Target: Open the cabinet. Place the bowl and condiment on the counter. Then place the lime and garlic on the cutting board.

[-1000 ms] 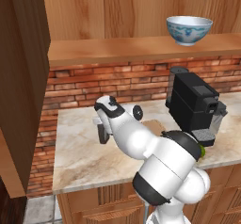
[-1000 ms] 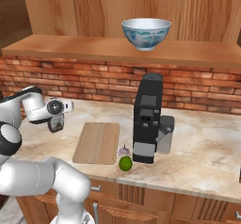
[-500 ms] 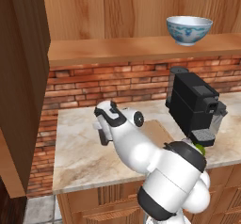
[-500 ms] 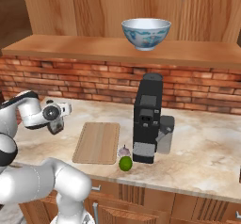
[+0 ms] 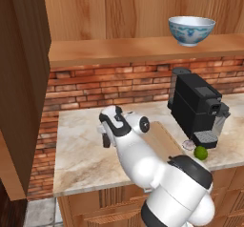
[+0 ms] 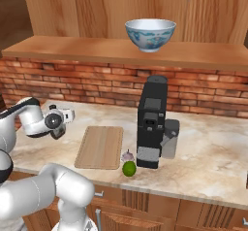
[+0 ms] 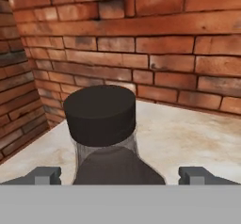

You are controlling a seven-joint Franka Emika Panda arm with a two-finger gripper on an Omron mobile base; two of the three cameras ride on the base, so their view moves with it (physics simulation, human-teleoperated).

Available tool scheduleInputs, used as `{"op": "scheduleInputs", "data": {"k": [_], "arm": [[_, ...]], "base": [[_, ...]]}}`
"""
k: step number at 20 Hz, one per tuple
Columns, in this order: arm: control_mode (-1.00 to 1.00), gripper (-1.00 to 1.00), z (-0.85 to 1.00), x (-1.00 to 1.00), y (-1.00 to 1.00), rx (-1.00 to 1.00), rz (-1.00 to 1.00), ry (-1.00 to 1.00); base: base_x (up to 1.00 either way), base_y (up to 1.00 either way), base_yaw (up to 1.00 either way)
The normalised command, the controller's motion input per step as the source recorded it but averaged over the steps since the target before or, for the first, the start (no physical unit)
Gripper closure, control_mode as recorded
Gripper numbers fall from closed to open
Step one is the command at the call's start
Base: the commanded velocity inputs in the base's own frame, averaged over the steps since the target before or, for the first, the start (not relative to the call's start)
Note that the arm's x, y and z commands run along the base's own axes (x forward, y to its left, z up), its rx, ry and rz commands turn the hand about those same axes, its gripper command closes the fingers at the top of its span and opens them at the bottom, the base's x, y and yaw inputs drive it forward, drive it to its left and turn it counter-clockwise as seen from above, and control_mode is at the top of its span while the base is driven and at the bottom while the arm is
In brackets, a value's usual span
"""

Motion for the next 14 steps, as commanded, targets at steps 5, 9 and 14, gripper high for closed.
{"op": "scheduleInputs", "data": {"k": [5, 9, 14], "arm": [[-1.00, -1.00, 0.04, 0.00, -0.29, 0.05, 0.00, 0.00], [-1.00, -1.00, 0.31, 0.00, -0.08, 0.05, 0.00, 0.01], [-1.00, -1.00, 0.41, 0.00, 0.00, 0.01, 0.00, 0.01]], "base": [[0.00, 0.00, 0.00], [0.00, 0.00, 0.00], [0.00, 0.00, 0.00]]}}
